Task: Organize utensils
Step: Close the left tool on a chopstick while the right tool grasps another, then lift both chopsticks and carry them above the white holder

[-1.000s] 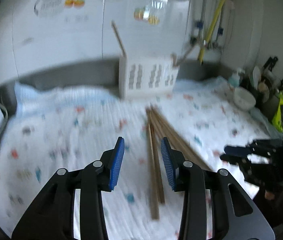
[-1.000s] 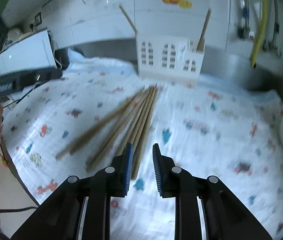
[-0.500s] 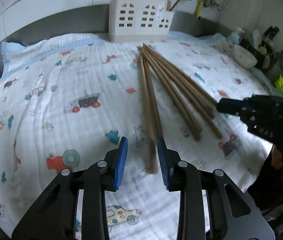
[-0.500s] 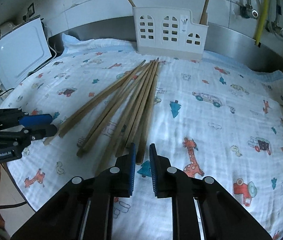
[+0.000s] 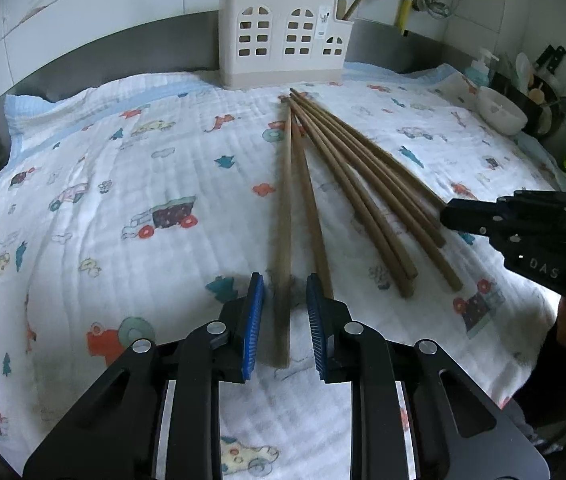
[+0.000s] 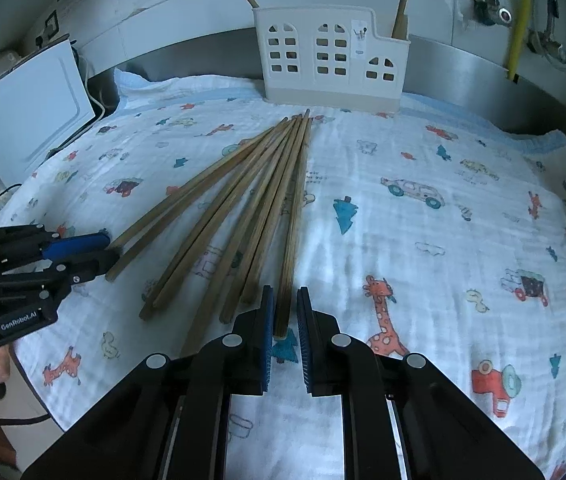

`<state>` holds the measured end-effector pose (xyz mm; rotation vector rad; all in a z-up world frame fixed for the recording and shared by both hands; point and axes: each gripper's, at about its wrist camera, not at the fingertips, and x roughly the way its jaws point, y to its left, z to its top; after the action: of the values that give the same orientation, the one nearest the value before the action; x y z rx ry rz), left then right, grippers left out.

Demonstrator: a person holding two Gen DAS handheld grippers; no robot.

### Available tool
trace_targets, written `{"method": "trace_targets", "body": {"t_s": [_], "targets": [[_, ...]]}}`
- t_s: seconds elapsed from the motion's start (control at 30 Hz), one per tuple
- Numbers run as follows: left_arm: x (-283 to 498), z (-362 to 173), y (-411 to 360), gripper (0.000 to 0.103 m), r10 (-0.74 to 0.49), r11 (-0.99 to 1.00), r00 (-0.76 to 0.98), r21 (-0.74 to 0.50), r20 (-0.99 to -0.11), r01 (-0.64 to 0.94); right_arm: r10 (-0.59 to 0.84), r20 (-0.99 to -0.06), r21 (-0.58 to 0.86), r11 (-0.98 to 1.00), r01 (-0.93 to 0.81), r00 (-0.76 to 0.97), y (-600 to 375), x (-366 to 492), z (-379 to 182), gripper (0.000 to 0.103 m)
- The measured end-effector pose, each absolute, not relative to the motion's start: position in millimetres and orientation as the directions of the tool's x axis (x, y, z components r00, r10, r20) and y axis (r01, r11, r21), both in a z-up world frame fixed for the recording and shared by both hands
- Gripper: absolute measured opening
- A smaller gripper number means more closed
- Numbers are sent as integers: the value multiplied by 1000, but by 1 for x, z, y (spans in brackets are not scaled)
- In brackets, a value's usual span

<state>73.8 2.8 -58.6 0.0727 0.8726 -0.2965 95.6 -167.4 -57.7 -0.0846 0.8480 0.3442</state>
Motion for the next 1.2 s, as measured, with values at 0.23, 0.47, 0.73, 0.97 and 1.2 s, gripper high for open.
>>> {"method": "trace_targets", "body": {"t_s": [0.23, 0.47, 0.73, 0.97, 1.2], "targets": [[83, -59, 5, 14, -226, 963, 613, -79, -757, 257, 262, -737, 61, 944, -325, 622, -169, 96, -54, 9], [82, -60, 2, 14, -215, 963, 618, -58, -756, 264, 258, -730, 66, 948, -311, 633, -174, 97, -49, 8], [76, -49, 9, 6, -248, 962, 646, -107, -722, 250, 260, -653, 37, 949, -312, 712, -185, 89, -2, 8], [73, -31, 9, 6, -257, 960, 688, -96, -679, 265, 280, -581, 7, 941, -340, 765, -187, 93, 50, 8], [74, -10, 10, 6, -272, 956, 729, -89, -629, 280, 306, -549, -30, 923, -384, 778, -185, 103, 90, 8]]}}
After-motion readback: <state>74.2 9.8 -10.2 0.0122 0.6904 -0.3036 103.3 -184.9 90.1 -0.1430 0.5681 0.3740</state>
